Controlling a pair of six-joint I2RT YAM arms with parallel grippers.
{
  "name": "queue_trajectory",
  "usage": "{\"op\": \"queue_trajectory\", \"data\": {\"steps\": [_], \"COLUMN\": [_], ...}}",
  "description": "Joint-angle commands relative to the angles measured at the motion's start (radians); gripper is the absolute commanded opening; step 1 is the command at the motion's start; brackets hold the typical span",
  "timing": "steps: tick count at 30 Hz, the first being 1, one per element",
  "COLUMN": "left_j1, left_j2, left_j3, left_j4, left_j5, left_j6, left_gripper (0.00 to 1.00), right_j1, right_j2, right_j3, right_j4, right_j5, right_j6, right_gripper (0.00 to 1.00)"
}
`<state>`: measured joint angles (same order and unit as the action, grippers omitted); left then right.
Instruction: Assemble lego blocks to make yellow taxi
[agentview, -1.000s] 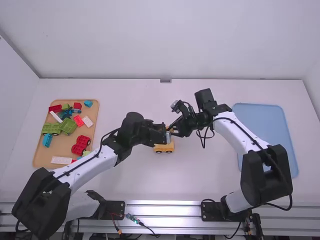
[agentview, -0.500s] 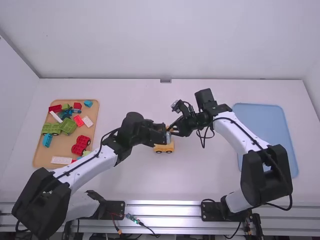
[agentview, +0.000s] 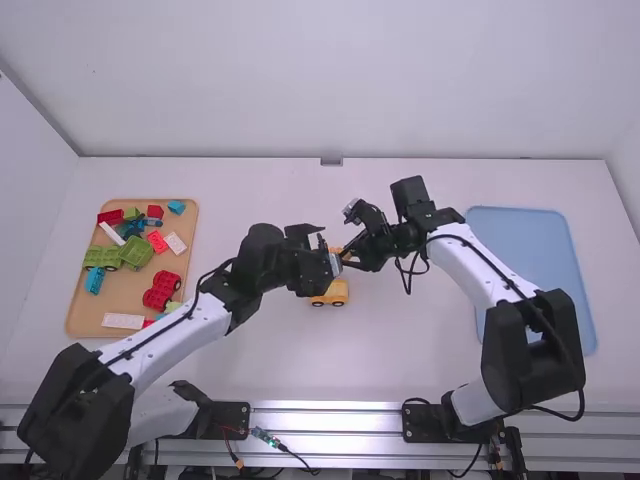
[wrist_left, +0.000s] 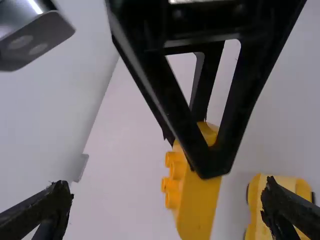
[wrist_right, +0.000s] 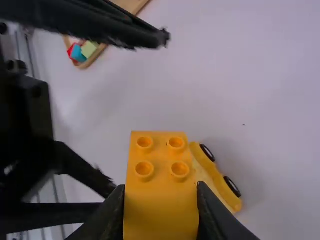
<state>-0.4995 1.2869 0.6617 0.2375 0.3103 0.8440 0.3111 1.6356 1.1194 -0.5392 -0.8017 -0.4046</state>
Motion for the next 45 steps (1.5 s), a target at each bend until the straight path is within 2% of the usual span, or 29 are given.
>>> {"op": "queue_trajectory", "data": {"steps": [1, 5, 12, 18, 23, 32, 40, 45], "left_j1": [0.025, 0.084, 0.225, 0.271, 0.264, 0.264, 0.262, 0.246], "left_j2": [-0.047, -0.056, -0.044, 0.01, 0.107, 0.207, 0.25, 0.265], "left_j3": [0.033, 0.147, 0.275, 0.28, 0.28, 0.28, 0.28, 0.28], "left_j4": [-0.05, -0.297, -0.524, -0.526, -0.502, -0.446, -0.44, -0.438], "left_j5": [0.052, 0.209, 0.537, 0.652, 0.693, 0.793, 0.861, 0.843], "left_j6": [-0.088, -0.038, 0.028, 0.01, 0.013, -0.017, -0.017, -0.018], "left_gripper": [0.99, 0.99, 0.99, 0.99, 0.99, 1.0, 0.95, 0.92], "right_j1": [-0.004, -0.006, -0.03, -0.03, -0.03, -0.03, -0.03, -0.03], "right_j2": [0.01, 0.01, 0.01, 0.006, -0.009, -0.009, -0.009, -0.009], "right_j3": [0.032, 0.032, 0.032, 0.032, 0.032, 0.031, 0.031, 0.031], "right_j4": [-0.001, -0.014, -0.027, -0.033, -0.106, -0.124, -0.121, -0.121], "right_j5": [0.025, 0.027, 0.061, -0.059, -0.126, -0.175, -0.201, -0.2], "right_j6": [-0.09, -0.235, -0.389, -0.575, -0.715, -0.756, -0.789, -0.789], "right_gripper": [0.0, 0.0, 0.0, 0.0, 0.0, 0.0, 0.0, 0.0]}}
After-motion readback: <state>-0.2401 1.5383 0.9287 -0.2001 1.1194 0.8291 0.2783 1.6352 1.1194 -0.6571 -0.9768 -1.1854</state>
